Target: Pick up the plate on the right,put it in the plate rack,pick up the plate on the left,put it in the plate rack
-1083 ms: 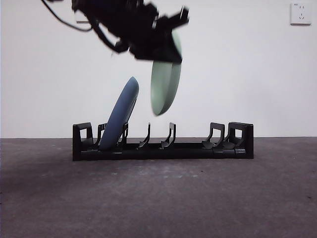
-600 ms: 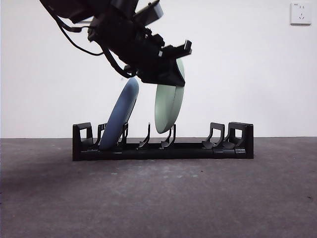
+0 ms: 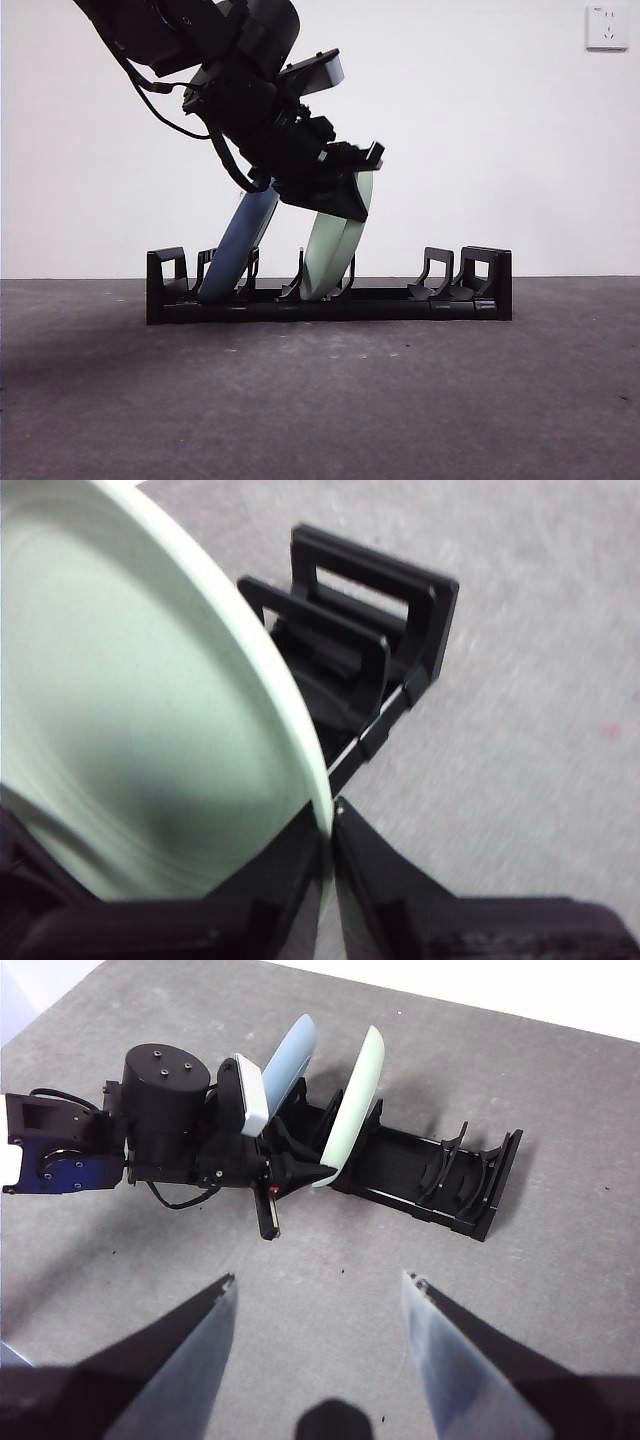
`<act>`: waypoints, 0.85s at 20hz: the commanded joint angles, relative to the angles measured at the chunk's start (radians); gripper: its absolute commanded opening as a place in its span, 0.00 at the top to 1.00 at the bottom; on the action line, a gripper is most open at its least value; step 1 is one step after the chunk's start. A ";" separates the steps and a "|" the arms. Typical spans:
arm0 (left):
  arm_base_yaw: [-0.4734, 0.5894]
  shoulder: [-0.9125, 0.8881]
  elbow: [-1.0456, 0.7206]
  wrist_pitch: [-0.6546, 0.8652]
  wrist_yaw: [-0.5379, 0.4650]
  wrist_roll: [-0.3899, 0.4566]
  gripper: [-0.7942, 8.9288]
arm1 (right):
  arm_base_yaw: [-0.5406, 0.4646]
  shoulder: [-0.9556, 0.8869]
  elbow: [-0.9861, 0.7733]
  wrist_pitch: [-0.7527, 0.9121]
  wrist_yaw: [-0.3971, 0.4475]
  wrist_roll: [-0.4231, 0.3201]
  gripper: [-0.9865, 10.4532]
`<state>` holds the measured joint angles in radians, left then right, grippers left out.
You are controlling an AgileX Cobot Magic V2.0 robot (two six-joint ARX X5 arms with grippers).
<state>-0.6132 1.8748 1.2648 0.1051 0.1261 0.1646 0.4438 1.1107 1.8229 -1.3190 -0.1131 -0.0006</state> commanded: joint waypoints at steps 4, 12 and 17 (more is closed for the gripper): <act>-0.001 0.021 0.003 -0.045 -0.022 0.057 0.93 | 0.001 -0.001 -0.009 -0.002 -0.003 -0.011 0.67; -0.014 0.019 0.003 -0.083 -0.021 0.044 0.72 | 0.001 0.000 -0.009 -0.021 -0.002 -0.011 0.67; -0.018 0.004 0.003 -0.119 -0.020 -0.008 0.72 | 0.001 0.000 -0.009 -0.022 -0.002 -0.011 0.67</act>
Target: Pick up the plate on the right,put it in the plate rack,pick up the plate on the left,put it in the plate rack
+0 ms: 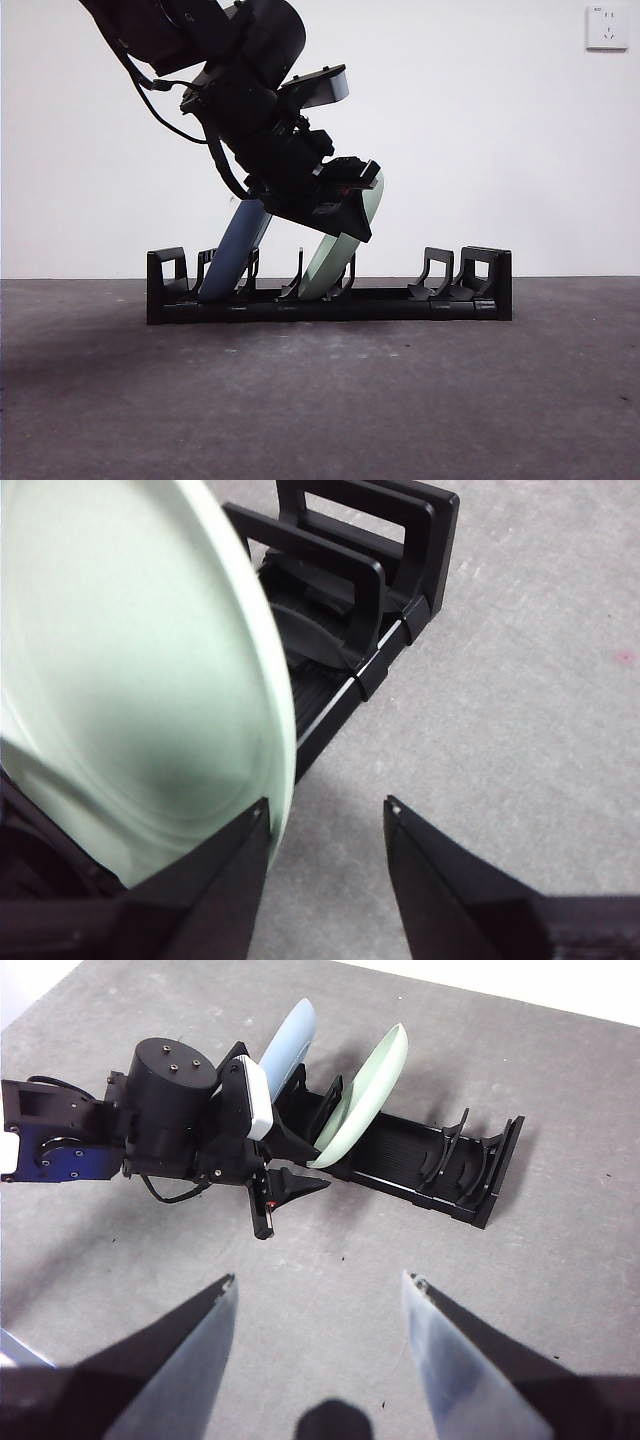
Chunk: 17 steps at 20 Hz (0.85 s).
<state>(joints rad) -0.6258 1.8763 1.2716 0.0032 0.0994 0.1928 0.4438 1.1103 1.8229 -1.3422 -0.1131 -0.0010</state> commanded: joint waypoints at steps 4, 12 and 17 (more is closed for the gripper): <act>-0.018 -0.082 -0.004 -0.065 0.008 -0.036 0.72 | 0.001 0.000 -0.009 0.003 -0.002 -0.011 0.67; -0.046 -0.403 -0.004 -0.355 0.005 -0.040 0.72 | 0.001 0.001 -0.009 -0.026 -0.002 -0.027 0.67; -0.074 -0.671 -0.004 -0.643 0.016 -0.111 0.72 | 0.001 0.005 -0.009 -0.034 -0.040 -0.030 0.67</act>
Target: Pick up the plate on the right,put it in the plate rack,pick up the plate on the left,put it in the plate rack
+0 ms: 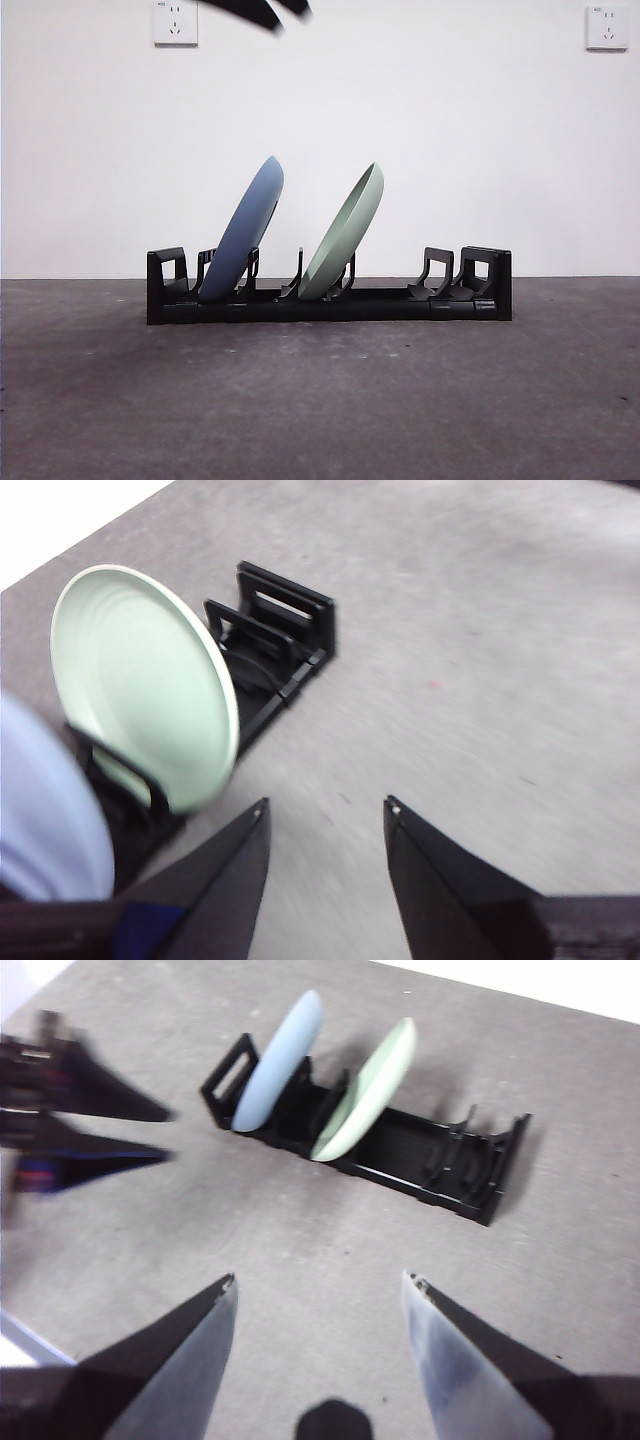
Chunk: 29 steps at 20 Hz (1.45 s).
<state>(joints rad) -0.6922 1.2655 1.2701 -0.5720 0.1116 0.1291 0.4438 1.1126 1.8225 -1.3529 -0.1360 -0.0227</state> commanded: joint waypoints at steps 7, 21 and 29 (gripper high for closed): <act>-0.022 -0.382 -0.002 -0.333 0.003 -0.129 0.72 | 0.001 0.002 -0.010 -0.024 -0.108 -0.008 0.67; -0.022 -0.454 -0.002 -0.346 0.000 -0.129 0.93 | 0.001 0.003 -0.010 -0.024 -0.107 -0.009 0.92; -0.022 -0.448 -0.002 -0.348 0.000 -0.125 0.92 | 0.001 0.017 -0.010 -0.023 -0.077 -0.005 0.91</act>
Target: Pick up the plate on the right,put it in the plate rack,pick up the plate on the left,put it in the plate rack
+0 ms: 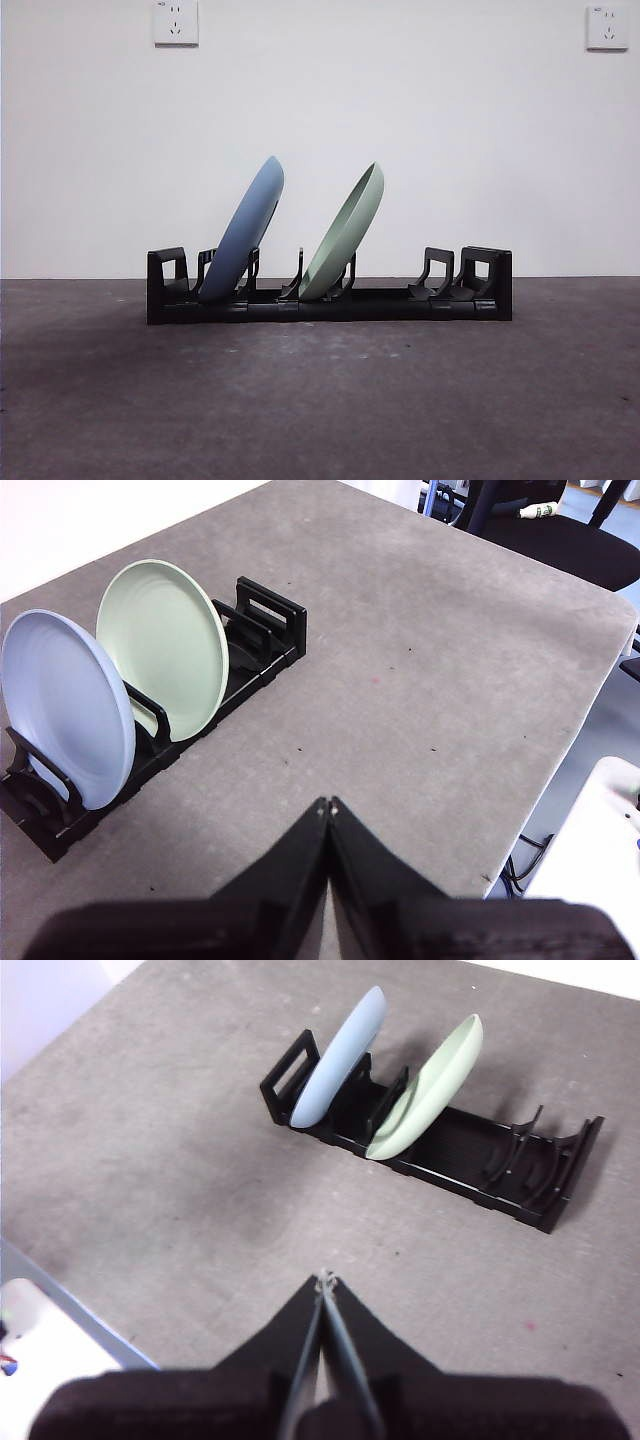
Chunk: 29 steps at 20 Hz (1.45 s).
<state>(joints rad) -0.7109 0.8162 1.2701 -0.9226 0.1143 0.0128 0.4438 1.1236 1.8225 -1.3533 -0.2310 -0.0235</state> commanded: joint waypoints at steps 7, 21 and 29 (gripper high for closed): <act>-0.003 0.029 -0.002 -0.015 -0.003 -0.009 0.92 | 0.001 0.026 -0.010 -0.023 0.120 -0.005 0.91; 0.438 -0.139 -0.145 0.459 -0.048 0.276 0.92 | 0.001 0.073 -0.010 -0.023 0.161 -0.005 0.91; 0.670 -0.519 -0.826 0.827 -0.089 0.246 0.92 | 0.001 0.097 -0.010 -0.023 0.161 -0.005 0.91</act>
<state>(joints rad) -0.0456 0.3077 0.4774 -0.1143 0.0257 0.2829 0.4438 1.2179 1.8221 -1.3533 -0.0742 -0.0238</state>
